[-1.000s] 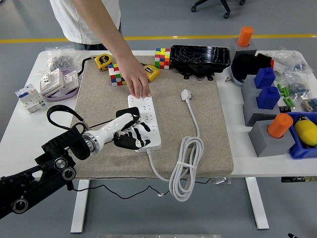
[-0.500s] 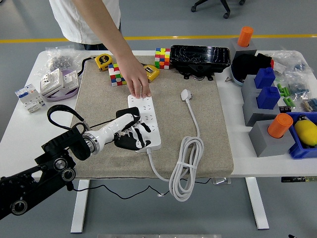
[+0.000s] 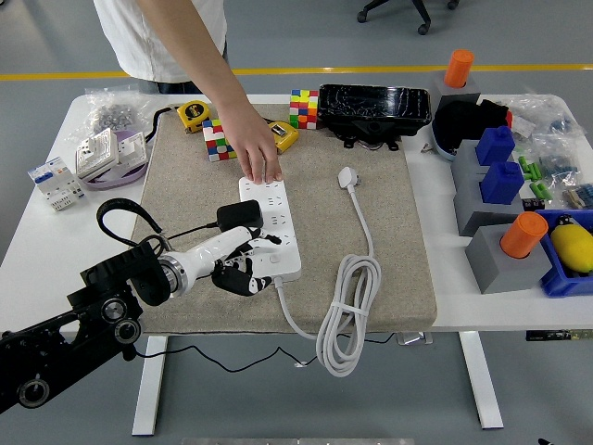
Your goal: Put the plug near the board,insert it into the board,press the button,pull the plug out
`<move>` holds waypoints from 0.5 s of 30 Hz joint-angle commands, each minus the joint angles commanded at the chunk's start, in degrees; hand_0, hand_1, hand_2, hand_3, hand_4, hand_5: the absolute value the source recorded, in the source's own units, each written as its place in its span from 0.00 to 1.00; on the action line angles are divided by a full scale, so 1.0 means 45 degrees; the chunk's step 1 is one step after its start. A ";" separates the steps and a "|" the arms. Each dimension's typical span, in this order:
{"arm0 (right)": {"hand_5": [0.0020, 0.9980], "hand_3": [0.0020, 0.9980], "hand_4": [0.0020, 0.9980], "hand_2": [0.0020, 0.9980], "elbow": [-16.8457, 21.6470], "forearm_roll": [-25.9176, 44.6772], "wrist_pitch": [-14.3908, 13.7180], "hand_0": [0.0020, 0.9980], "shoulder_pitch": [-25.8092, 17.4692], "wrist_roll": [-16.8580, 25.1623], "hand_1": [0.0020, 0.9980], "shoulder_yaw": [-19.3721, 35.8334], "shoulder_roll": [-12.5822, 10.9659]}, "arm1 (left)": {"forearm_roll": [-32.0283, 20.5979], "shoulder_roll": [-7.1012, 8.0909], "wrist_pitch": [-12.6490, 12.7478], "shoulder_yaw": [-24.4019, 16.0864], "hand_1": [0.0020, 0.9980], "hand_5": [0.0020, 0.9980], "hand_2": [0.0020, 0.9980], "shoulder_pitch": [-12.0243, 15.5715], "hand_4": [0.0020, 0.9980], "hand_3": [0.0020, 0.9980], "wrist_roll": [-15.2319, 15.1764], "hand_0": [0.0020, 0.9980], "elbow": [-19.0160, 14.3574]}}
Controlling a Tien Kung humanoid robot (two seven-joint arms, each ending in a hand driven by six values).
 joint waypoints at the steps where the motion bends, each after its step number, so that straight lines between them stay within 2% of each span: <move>1: 0.53 0.60 0.94 0.70 0.0001 -0.0002 -0.0001 0.68 0.0000 0.0000 0.69 0.0004 -0.0001 | -0.0005 -0.0002 -0.0008 0.0006 0.07 0.00 0.18 0.0000 0.55 0.89 0.0010 0.11 0.0013; 7: 0.53 0.60 0.94 0.69 0.0005 -0.0004 0.0001 0.68 -0.0006 -0.0003 0.69 0.0004 0.0007 | -0.0032 -0.0009 -0.0295 0.0031 0.06 0.00 0.18 -0.0005 0.55 0.88 0.0325 0.11 0.0069; 15: 0.53 0.60 0.93 0.69 0.0000 -0.0006 0.0004 0.68 -0.0010 -0.0009 0.69 -0.0003 0.0005 | -0.0177 -0.0016 -0.0586 0.0052 0.06 0.00 0.18 -0.0013 0.56 0.87 0.0386 0.11 0.0030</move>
